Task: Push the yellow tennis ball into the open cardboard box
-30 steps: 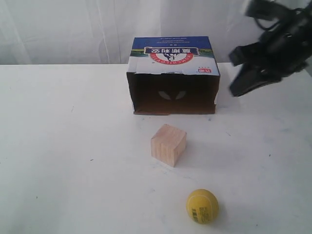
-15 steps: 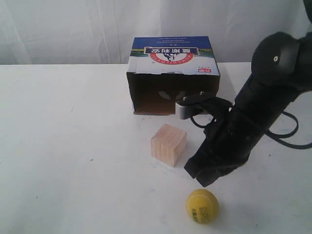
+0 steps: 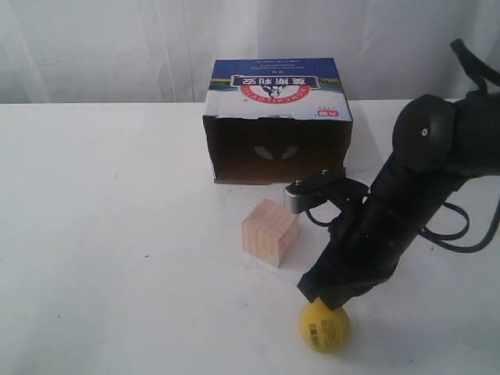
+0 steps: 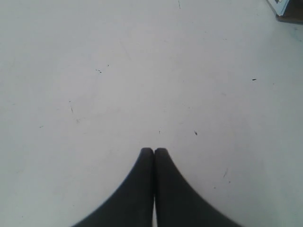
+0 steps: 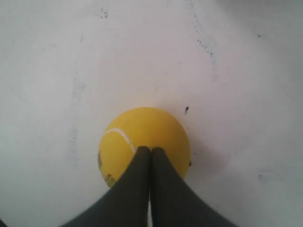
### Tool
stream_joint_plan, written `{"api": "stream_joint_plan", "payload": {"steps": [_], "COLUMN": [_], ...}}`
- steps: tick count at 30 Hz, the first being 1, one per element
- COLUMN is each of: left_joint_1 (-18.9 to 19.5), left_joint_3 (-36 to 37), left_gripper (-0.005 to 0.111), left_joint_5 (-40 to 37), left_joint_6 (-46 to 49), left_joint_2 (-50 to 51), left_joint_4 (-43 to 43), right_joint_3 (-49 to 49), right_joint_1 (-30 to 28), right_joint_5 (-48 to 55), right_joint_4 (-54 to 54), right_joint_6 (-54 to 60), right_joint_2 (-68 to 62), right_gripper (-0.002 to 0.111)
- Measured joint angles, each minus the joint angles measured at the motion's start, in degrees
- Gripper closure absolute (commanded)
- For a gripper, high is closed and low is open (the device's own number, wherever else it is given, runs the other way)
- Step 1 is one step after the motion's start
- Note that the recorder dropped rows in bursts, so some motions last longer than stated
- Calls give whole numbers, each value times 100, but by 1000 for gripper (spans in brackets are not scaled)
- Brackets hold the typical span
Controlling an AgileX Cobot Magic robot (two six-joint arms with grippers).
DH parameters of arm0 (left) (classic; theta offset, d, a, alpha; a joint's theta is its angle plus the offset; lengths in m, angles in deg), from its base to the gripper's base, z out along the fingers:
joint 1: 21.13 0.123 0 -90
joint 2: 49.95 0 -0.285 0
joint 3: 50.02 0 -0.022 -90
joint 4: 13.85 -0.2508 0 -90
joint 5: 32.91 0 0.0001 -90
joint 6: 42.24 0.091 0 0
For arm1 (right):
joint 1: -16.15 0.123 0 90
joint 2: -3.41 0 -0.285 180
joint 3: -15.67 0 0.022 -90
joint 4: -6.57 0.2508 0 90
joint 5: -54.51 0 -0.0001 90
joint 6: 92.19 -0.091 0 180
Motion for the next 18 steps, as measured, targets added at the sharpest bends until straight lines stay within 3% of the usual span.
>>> {"api": "stream_joint_plan", "payload": {"steps": [10,18], "left_joint_1": [0,0], "left_joint_3": [0,0], "left_gripper": [107,107], "left_joint_5": [0,0], "left_joint_6": [0,0], "left_joint_2": [0,0], "left_joint_4": [0,11], "right_joint_3": [-116,-331], "right_joint_1": [0,0], "right_joint_5": [-886,-834], "right_joint_4": [-1636,-1807], "right_joint_6": [-755,-1320], "right_joint_2": [62,588], "right_gripper": [108,108]}}
